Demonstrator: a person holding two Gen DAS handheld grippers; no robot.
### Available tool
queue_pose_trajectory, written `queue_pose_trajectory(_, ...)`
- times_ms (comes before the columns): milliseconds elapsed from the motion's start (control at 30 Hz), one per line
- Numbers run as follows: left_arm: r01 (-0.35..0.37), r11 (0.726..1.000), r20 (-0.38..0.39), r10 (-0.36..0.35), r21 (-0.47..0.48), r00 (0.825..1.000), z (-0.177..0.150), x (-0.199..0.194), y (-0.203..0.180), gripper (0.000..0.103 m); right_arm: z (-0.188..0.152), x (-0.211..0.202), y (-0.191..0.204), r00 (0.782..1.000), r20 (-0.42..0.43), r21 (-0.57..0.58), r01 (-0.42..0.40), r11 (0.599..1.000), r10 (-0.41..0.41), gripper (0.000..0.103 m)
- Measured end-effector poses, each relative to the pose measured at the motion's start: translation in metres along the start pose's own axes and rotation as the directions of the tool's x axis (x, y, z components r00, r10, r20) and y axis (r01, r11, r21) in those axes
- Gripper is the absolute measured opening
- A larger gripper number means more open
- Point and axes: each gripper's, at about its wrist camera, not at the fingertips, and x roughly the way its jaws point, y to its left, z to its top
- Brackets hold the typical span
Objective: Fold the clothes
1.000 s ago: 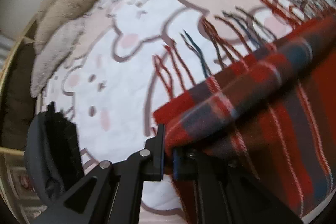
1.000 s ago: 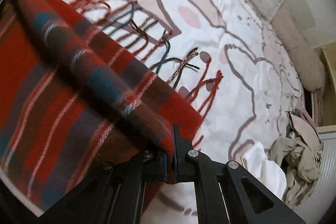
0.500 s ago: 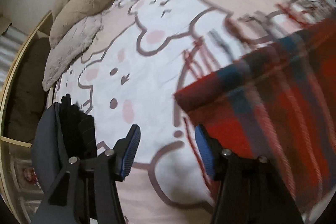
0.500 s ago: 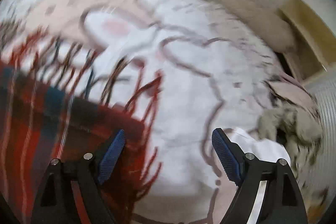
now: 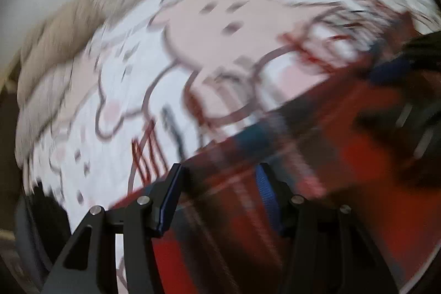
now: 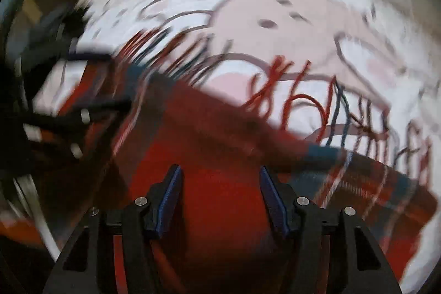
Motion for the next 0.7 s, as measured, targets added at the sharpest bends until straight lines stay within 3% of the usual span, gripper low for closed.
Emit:
queue_pose_trajectory(100, 0.004, 0.998, 0.005, -0.004, -0.064, 1.0, -0.011, -0.005, 0.019, 0.056, 0.014, -0.012, -0.039, 0.998, 0.045, 0.185, 0.031, 0.982, -0.04, 0.059)
queue_pose_trajectory(167, 0.039, 0.996, 0.038, -0.036, -0.079, 0.999, -0.028, -0.029, 0.024, 0.056, 0.011, -0.031, -0.051, 0.992, 0.089, 0.241, 0.064, 0.968, -0.088, 0.059)
queue_pose_trajectory(233, 0.096, 0.993, 0.069, -0.091, -0.074, 0.993, -0.049, -0.053, 0.021, 0.056, -0.004, -0.054, -0.046, 0.987, 0.148, 0.2, 0.035, 0.979, -0.066, 0.059)
queue_pose_trajectory(333, 0.161, 0.987, 0.073, -0.162, 0.019, 0.984, -0.095, -0.082, -0.004, 0.056, -0.044, -0.078, -0.006, 0.976, 0.213, 0.06, 0.03, 0.998, -0.042, 0.059)
queue_pose_trajectory(467, 0.094, 0.983, -0.021, -0.092, 0.159, 0.996, -0.153, -0.077, -0.031, 0.056, -0.106, -0.073, 0.063, 0.974, 0.226, -0.142, 0.015, 0.99, 0.018, 0.059)
queue_pose_trajectory(567, 0.119, 0.99, -0.035, -0.117, 0.07, 0.992, -0.175, -0.063, -0.025, 0.057, -0.134, -0.048, 0.08, 0.976, 0.21, -0.163, -0.016, 0.986, 0.051, 0.058)
queue_pose_trajectory(700, 0.178, 0.982, -0.003, -0.179, -0.057, 0.984, -0.178, -0.055, -0.013, 0.064, -0.155, -0.045, 0.045, 0.973, 0.219, -0.032, -0.065, 0.997, 0.07, 0.057)
